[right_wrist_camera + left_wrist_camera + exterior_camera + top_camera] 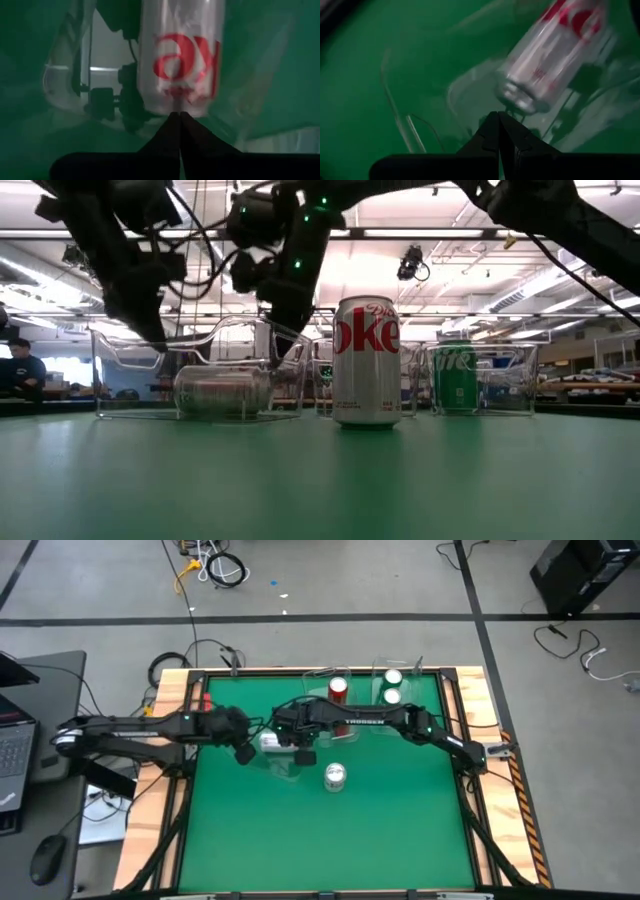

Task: Sort soda cans
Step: Adjust the red-silver soda can from the left transparent bin

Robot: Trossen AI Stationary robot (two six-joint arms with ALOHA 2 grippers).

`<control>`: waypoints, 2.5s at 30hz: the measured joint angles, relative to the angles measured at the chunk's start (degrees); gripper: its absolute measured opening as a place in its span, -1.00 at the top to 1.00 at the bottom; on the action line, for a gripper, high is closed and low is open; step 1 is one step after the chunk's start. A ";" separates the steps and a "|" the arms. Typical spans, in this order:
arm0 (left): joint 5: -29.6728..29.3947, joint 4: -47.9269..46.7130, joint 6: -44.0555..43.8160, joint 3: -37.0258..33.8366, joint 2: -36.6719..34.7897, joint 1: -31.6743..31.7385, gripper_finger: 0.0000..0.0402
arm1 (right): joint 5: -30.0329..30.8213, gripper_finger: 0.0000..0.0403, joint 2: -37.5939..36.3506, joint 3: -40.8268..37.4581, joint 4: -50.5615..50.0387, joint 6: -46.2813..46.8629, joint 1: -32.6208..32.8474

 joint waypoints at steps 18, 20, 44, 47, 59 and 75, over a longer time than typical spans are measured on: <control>4.44 7.42 0.97 0.00 13.97 0.00 1.00 | -2.12 0.93 -0.97 -5.57 4.19 5.40 -1.10; 4.25 6.08 1.00 0.00 13.19 0.00 1.00 | -0.95 0.91 -1.21 -5.52 3.66 5.40 -1.16; 14.34 5.55 -0.79 0.02 8.44 -2.30 1.00 | 1.35 0.90 -1.54 -8.06 8.04 11.07 -3.38; 15.71 6.93 0.32 0.02 9.02 -3.23 1.00 | 1.95 0.90 -1.70 -9.12 9.15 11.37 -3.49; 17.00 9.32 2.03 0.00 8.57 -4.13 1.00 | -1.87 0.92 -2.73 -9.58 12.28 8.84 -3.30; 26.58 16.95 6.14 -0.04 7.71 -5.58 1.00 | -17.47 0.94 -2.99 -9.85 14.30 5.86 -2.07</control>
